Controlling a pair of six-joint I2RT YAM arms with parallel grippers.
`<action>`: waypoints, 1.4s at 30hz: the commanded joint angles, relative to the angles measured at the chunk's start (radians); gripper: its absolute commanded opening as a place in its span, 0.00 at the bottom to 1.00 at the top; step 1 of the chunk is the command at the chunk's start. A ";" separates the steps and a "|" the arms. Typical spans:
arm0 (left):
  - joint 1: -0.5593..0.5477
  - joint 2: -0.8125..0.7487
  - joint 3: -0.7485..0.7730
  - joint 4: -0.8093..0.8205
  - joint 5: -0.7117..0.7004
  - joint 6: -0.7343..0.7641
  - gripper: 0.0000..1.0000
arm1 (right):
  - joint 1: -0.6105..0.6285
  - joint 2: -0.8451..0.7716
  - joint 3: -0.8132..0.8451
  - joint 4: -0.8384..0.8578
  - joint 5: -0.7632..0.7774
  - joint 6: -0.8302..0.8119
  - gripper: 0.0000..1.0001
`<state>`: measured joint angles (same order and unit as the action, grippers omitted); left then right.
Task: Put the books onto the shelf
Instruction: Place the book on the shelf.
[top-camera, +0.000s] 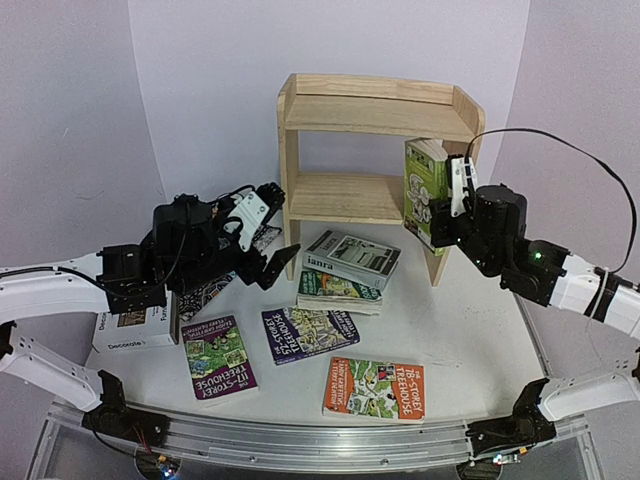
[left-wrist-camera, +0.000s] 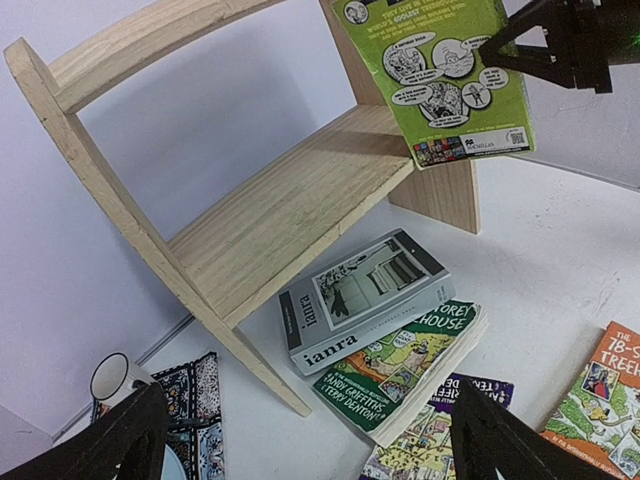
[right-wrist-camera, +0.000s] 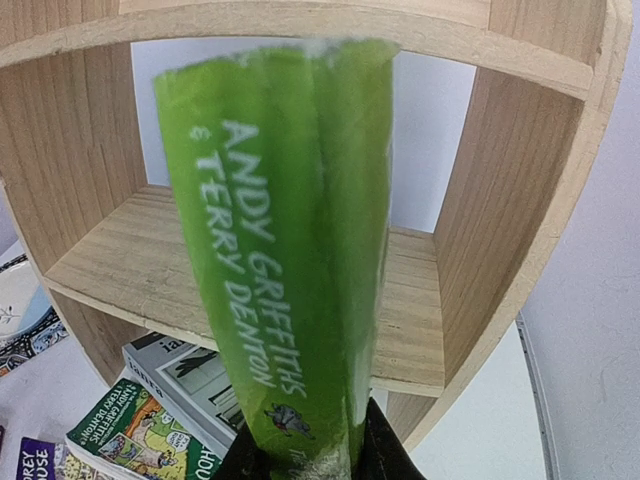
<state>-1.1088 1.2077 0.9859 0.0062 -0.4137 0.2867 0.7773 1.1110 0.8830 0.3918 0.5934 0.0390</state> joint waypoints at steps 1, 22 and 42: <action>0.005 0.010 0.008 0.052 0.007 -0.009 0.99 | -0.007 -0.043 -0.042 0.308 0.048 -0.051 0.00; 0.004 0.043 0.025 0.058 0.033 -0.015 0.99 | -0.017 -0.087 -0.194 0.550 0.083 0.011 0.00; 0.004 0.086 0.044 0.069 0.061 -0.028 0.99 | -0.029 -0.035 -0.204 0.668 0.165 0.027 0.00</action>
<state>-1.1088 1.2961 0.9890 0.0280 -0.3620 0.2798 0.7572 1.0748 0.6170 0.8604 0.7128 0.0643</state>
